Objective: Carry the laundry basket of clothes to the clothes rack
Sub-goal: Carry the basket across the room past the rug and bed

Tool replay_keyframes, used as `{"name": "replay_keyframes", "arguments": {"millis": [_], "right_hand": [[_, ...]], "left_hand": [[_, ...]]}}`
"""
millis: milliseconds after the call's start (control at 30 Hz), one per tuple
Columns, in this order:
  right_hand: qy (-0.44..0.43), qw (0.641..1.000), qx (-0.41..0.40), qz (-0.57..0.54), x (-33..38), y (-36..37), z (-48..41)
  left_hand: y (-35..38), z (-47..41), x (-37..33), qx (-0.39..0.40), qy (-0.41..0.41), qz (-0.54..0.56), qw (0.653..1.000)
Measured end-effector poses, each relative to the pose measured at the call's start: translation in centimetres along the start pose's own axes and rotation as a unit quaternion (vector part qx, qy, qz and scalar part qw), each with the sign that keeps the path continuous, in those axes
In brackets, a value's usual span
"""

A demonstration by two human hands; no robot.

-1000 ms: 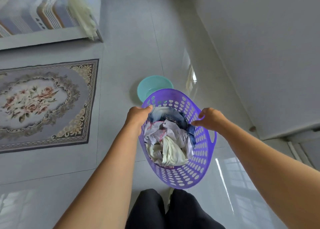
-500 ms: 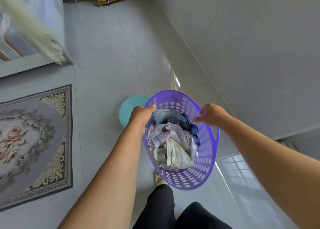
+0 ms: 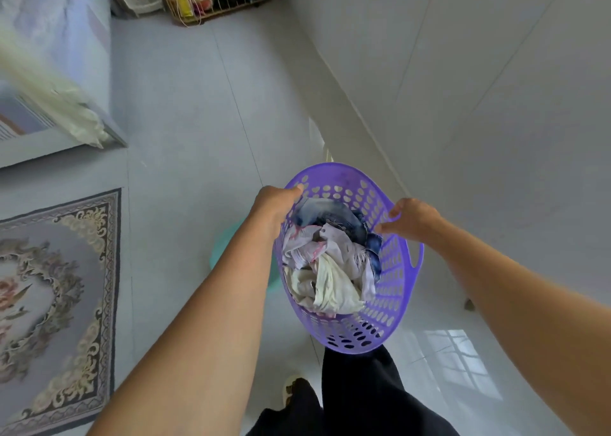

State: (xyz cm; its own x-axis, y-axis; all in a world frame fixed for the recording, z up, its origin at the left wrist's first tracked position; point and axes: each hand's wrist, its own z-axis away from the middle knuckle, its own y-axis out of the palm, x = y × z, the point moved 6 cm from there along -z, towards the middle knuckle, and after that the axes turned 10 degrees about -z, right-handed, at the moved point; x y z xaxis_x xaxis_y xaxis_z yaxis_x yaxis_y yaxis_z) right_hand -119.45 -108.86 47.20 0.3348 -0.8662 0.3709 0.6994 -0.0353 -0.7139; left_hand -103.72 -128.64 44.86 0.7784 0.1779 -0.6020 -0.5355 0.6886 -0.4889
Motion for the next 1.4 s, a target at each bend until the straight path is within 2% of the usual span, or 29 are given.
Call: {"name": "replay_keyframes", "arguments": {"millis": [133,400,600,733,900,1167,1400], "right_hand": [[-0.026,0.999,0.017,0.036,0.9,-4.1,-4.8],[-0.050,0.998,0.003,0.038,3.8,-10.6,-14.3],[-0.058,0.997,0.026,0.046,8.7,-13.0,-22.2],[-0.032,0.999,0.037,0.003,12.3,-14.2,-28.0],[-0.015,0.999,0.036,-0.010,16.4,-16.7,-33.8],[-0.023,0.999,0.008,-0.030,24.2,-22.8,-44.5],[-0.029,0.999,0.028,-0.027,30.4,-28.0,-55.9]], "left_hand": [[0.9,-3.2,-4.0,-0.016,-0.014,0.005,1.000],[0.9,-8.6,-11.1,-0.014,-0.045,0.026,0.999],[-1.0,-15.3,-15.6,-0.018,-0.067,-0.014,0.997],[-3.1,-21.3,-19.0,-0.008,-0.075,-0.030,0.997],[-5.8,-27.4,-24.5,0.014,-0.054,-0.063,0.996],[-10.4,-38.0,-33.5,-0.011,-0.034,-0.048,0.998],[-12.6,-47.7,-41.2,-0.019,-0.035,0.011,0.999]]}}
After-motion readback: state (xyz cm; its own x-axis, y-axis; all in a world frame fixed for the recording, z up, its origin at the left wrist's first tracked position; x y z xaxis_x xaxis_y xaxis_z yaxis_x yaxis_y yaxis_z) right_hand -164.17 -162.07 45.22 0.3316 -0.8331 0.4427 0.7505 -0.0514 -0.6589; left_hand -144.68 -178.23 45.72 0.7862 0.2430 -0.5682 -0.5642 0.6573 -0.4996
